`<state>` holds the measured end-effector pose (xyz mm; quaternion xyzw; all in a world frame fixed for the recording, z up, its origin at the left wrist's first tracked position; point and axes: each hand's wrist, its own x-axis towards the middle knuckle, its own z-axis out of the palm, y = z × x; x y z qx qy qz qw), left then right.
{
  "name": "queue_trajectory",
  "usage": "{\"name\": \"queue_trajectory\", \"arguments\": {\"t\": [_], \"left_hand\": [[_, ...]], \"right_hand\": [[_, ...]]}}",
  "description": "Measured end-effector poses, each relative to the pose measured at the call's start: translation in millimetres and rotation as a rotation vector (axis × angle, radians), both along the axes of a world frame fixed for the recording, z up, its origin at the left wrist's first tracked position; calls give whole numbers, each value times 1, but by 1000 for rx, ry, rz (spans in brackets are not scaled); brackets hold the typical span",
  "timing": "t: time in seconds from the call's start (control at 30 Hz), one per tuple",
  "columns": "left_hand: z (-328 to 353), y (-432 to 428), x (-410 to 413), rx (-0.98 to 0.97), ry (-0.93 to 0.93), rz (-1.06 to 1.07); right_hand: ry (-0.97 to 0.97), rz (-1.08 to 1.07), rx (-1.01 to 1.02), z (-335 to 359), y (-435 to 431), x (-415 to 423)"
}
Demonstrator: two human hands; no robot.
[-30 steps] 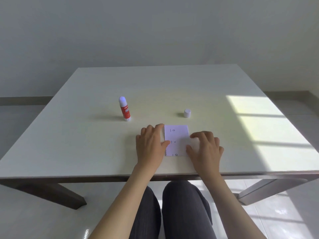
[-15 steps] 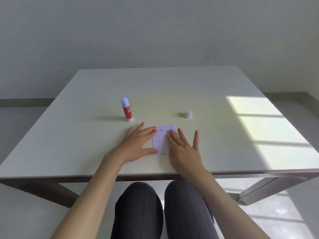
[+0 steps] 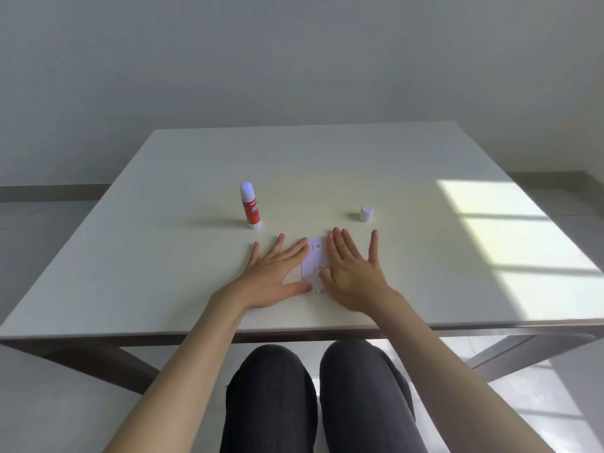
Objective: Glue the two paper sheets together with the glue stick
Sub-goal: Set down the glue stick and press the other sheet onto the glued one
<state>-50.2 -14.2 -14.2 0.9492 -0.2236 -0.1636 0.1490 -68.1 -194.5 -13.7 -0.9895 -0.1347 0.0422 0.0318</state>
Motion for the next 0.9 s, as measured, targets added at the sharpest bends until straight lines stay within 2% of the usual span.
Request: {"name": "queue_trajectory", "arguments": {"t": [0.1,0.17,0.3,0.37,0.5,0.57,0.67,0.77,0.9], "left_hand": [[0,-1,0,1,1,1],[-1,-1,0,-1,-2,0],[1,0,0,-11,14,5],[1,1,-1,-19,15,10],[1,0,0,-35,24,21],[1,0,0,-33,33,21],[2,0,-1,-39,50,21],[3,0,-1,-33,47,23],[2,0,-1,-46,38,24]], "right_hand": [[-48,169,50,-10,13,-29],[-22,203,39,-12,8,-34],[51,26,-25,0,-8,2],[46,7,-38,4,-4,7],[35,228,1,-6,2,-25],[55,267,-6,-6,-10,-31],[92,131,-51,1,-25,-13],[97,3,0,8,-17,-4],[22,215,37,-8,2,-39]]}}
